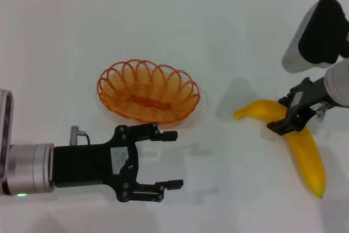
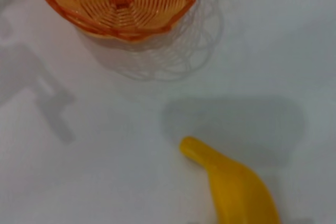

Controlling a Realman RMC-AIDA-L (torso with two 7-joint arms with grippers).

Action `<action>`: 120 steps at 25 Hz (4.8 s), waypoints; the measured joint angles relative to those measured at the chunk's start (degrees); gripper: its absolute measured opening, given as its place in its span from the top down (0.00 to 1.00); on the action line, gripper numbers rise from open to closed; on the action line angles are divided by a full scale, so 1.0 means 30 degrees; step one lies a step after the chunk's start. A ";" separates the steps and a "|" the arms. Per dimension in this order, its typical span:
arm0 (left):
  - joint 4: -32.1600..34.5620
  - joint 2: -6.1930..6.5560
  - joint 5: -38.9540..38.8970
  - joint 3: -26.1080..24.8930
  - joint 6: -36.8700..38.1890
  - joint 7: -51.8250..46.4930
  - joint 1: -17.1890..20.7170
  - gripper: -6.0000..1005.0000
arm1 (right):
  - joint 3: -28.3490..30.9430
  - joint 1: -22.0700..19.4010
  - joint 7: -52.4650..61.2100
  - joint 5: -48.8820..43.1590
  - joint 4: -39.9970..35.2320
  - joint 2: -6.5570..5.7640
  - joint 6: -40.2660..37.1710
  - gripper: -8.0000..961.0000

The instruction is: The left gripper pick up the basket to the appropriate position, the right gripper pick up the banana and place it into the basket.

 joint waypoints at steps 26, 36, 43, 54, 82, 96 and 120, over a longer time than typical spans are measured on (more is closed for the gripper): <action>-0.0031 0.0001 0.0007 -0.0001 -0.0034 0.0000 -0.0054 0.34 | -0.0005 0.0646 -0.3547 0.4545 -0.1388 -0.0018 0.2439 0.48; -0.0031 -0.0052 -0.0068 -0.0001 -0.0025 0.0000 -0.0248 0.34 | -0.3211 0.3673 -0.3903 0.5351 0.0304 0.0073 0.4983 0.48; -0.0274 -0.0058 -0.0143 -0.0001 0.0015 0.0000 -0.0600 0.34 | -0.4593 0.5780 -0.3738 0.5923 0.2237 0.0140 0.6396 0.48; -0.1047 -0.0033 -0.0143 -0.0001 -0.0032 0.0199 -0.1259 0.34 | -0.6941 0.7481 -0.3099 0.6102 0.3878 0.0235 0.8350 0.47; -0.1176 -0.0028 -0.0101 -0.0001 -0.0032 0.0265 -0.1260 0.34 | -0.7744 0.7962 -0.2689 0.6077 0.3933 0.0245 0.9474 0.47; -0.1203 -0.0026 -0.0073 -0.0001 -0.0060 0.0277 -0.1080 0.34 | -0.6857 0.6314 -0.2689 0.5167 0.0603 0.0100 0.9379 0.08; -0.1178 0.0066 -0.1669 -0.0158 0.0267 0.1496 -0.0206 0.34 | 0.4825 -0.1270 -1.3324 1.6436 0.0730 -0.0049 0.4484 0.08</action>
